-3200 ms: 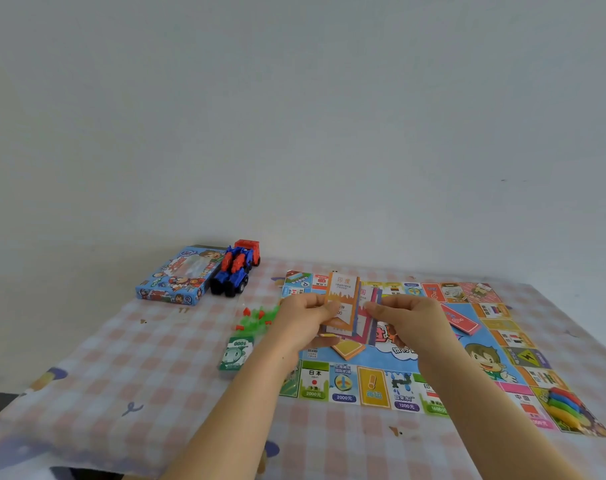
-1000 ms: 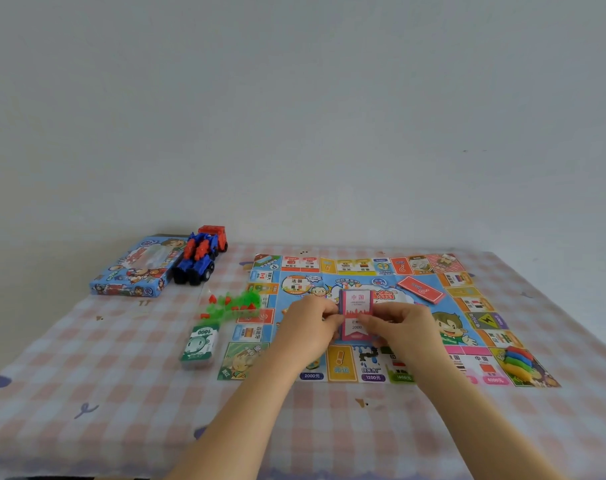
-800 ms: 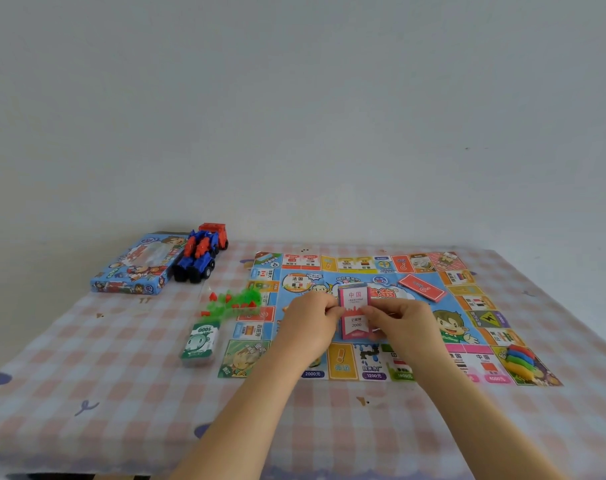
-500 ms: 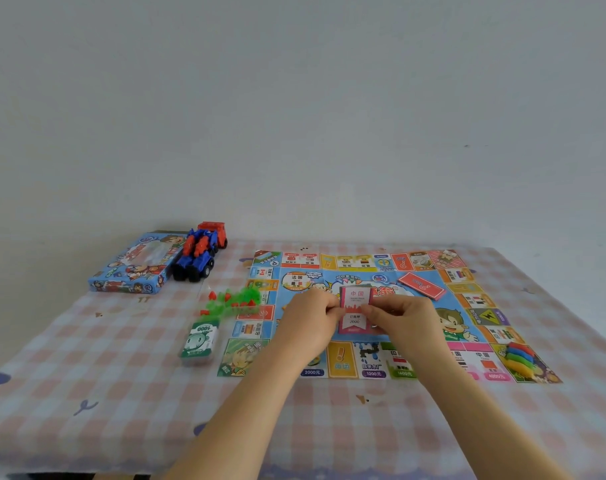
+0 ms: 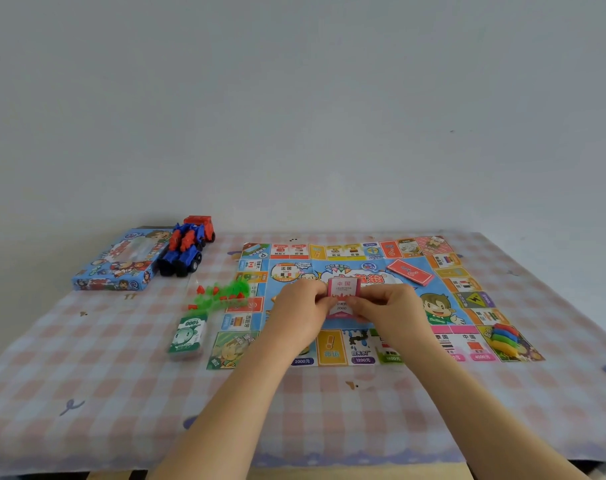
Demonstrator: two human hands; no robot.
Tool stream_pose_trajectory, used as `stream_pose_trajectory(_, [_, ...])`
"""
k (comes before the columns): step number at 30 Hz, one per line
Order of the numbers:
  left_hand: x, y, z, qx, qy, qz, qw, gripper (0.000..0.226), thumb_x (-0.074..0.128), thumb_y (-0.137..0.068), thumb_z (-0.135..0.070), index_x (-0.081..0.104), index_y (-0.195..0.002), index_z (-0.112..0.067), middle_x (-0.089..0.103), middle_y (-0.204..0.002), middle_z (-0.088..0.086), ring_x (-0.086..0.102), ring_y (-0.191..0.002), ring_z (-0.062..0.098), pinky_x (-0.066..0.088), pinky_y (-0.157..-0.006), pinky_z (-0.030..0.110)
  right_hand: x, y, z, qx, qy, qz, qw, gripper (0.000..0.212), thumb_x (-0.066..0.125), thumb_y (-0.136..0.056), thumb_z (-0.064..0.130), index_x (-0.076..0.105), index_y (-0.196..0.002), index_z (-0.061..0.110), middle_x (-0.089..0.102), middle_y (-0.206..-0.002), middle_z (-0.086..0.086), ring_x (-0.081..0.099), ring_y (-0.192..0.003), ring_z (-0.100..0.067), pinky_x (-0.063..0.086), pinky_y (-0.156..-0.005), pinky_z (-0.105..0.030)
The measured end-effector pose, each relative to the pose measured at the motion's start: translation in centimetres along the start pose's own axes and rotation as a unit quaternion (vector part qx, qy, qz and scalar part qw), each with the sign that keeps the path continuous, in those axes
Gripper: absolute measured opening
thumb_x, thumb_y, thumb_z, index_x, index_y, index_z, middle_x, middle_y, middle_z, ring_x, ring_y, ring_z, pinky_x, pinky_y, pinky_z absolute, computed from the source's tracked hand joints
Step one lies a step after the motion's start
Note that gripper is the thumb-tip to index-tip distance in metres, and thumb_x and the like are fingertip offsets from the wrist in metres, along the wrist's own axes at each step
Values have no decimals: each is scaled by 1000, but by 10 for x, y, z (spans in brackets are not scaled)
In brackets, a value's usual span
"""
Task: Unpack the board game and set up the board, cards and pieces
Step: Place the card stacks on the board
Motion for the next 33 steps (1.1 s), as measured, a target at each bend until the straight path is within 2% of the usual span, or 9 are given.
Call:
stream_pose_trajectory(5, [2, 0, 1, -10, 0, 20, 1000, 25, 53, -95, -26, 67, -112, -14, 70, -102, 3, 65, -83, 17, 55, -77, 32, 2, 3, 0, 5, 9, 11, 1000, 19, 65, -87, 25, 72, -105, 22, 69, -80, 6, 66, -73, -9, 52, -62, -20])
stream_pose_trajectory(8, [2, 0, 0, -10, 8, 22, 1000, 24, 53, -95, -28, 68, -109, -15, 70, -97, 1, 64, -78, 14, 55, -73, 29, 1, 4, 0, 5, -7, 0, 1000, 19, 68, -86, 25, 73, -103, 22, 69, -80, 10, 66, -72, -6, 54, -62, -20])
stream_pose_trajectory(11, [1, -3, 0, -49, 112, 33, 992, 22, 57, -93, -25, 67, -106, -10, 69, -82, -1, 63, -62, 8, 55, -60, 19, -4, 3, 2, 5, -46, -40, 998, 18, 73, -80, 27, 74, -97, 24, 70, -77, 12, 66, -70, -3, 52, -59, -18])
stream_pose_trajectory(13, [-1, -5, -2, -94, 213, 58, 971, 24, 60, -91, -21, 67, -108, -6, 68, -79, 2, 63, -58, 7, 56, -60, 18, -8, 4, 2, 9, -59, -58, 997, 16, 76, -77, 28, 73, -92, 25, 71, -75, 10, 67, -68, -4, 48, -56, -17])
stream_pose_trajectory(15, [-2, -5, -5, -118, 256, 76, 957, 25, 62, -90, -19, 66, -111, -5, 70, -83, 5, 63, -60, 7, 57, -61, 19, -10, 5, 3, 16, -70, -69, 995, 14, 77, -75, 28, 72, -88, 24, 72, -77, 7, 68, -69, -6, 49, -55, -18])
stream_pose_trajectory(20, [-1, -3, -10, -121, 260, 84, 954, 26, 62, -90, -24, 65, -112, -11, 69, -95, 0, 63, -72, 6, 51, -54, 14, -16, 8, 5, 37, -88, -76, 993, 8, 77, -76, 25, 69, -77, 25, 70, -76, 5, 66, -68, -7, 48, -54, -19])
stream_pose_trajectory(25, [1, 0, -12, -145, 313, 79, 935, 23, 63, -89, -26, 66, -109, -15, 72, -99, 0, 68, -84, 9, 51, -54, 17, -23, 11, 5, 50, -102, -68, 991, 6, 75, -78, 23, 71, -80, 20, 70, -75, 2, 64, -63, -7, 46, -53, -17])
stream_pose_trajectory(28, [1, 2, -12, -157, 339, 80, 924, 16, 63, -89, -24, 66, -103, -17, 72, -97, 0, 70, -85, 12, 55, -57, 19, -28, 12, 4, 59, -103, -68, 991, 4, 71, -83, 23, 69, -81, 19, 67, -72, 4, 58, -54, -5, 42, -48, -14])
stream_pose_trajectory(33, [2, 2, -10, -174, 367, 61, 912, 10, 63, -90, -20, 67, -96, -15, 73, -94, 3, 71, -82, 16, 59, -64, 25, -34, 14, 5, 66, -138, -110, 982, 4, 68, -86, 21, 67, -89, 19, 65, -72, 4, 55, -54, -4, 40, -47, -16])
Point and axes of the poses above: each hand's wrist, its own y-axis away from the middle knuckle, its own x-axis out of the palm, z = x × y, the point moved 1 cm from there along -y, towards the middle knuckle
